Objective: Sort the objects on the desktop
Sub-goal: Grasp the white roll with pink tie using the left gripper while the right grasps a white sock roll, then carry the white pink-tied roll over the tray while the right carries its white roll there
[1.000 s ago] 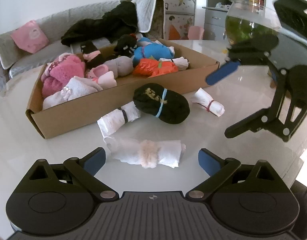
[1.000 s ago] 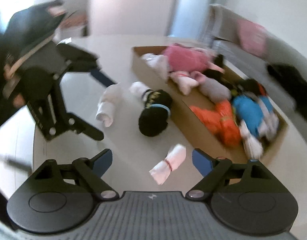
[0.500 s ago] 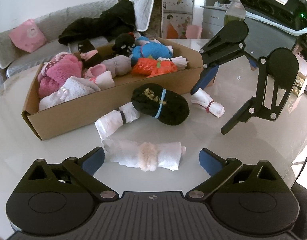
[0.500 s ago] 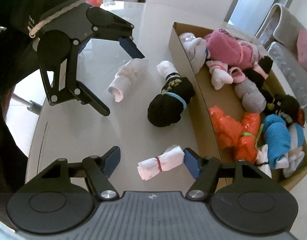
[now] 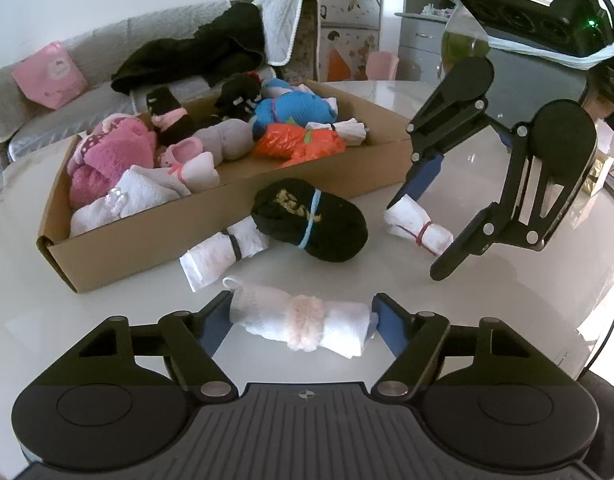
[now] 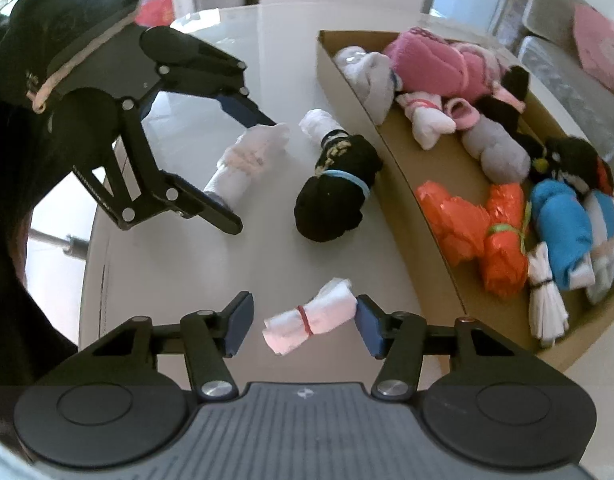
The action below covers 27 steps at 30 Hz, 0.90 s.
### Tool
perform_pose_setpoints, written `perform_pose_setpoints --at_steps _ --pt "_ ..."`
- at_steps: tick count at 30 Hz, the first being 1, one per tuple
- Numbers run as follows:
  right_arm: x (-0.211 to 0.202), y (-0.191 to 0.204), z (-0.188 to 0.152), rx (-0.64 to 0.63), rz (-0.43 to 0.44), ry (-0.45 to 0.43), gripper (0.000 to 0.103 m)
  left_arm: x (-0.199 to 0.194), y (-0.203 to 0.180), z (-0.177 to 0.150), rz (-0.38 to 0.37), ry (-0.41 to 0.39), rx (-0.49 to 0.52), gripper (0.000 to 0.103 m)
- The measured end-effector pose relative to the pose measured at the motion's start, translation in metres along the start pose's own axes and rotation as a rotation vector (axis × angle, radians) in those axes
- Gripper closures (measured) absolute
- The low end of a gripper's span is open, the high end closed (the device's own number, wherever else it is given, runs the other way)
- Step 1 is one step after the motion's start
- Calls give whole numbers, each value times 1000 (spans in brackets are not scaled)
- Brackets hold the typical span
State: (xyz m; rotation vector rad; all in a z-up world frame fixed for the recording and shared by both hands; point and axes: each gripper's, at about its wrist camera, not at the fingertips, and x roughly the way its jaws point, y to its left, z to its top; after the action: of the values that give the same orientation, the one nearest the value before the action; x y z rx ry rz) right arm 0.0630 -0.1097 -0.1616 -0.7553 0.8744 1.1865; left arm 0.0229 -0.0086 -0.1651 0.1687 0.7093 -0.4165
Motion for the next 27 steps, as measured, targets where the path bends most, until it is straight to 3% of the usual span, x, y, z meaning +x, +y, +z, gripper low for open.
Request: perform_pose_setpoints --at_steps 10,17,23,27 --pt "23 40 7 127 -58 -87 61 -4 -1 -2 12 11 10 24" --pt "14 52 3 257 -95 -200 61 -29 2 3 33 -36 23 24" --pt "-36 33 -30 402 -135 -350 61 -61 4 12 70 -72 46 24" --pt "-85 -2 -48 490 -173 -461 61 -80 11 33 89 -96 23 24"
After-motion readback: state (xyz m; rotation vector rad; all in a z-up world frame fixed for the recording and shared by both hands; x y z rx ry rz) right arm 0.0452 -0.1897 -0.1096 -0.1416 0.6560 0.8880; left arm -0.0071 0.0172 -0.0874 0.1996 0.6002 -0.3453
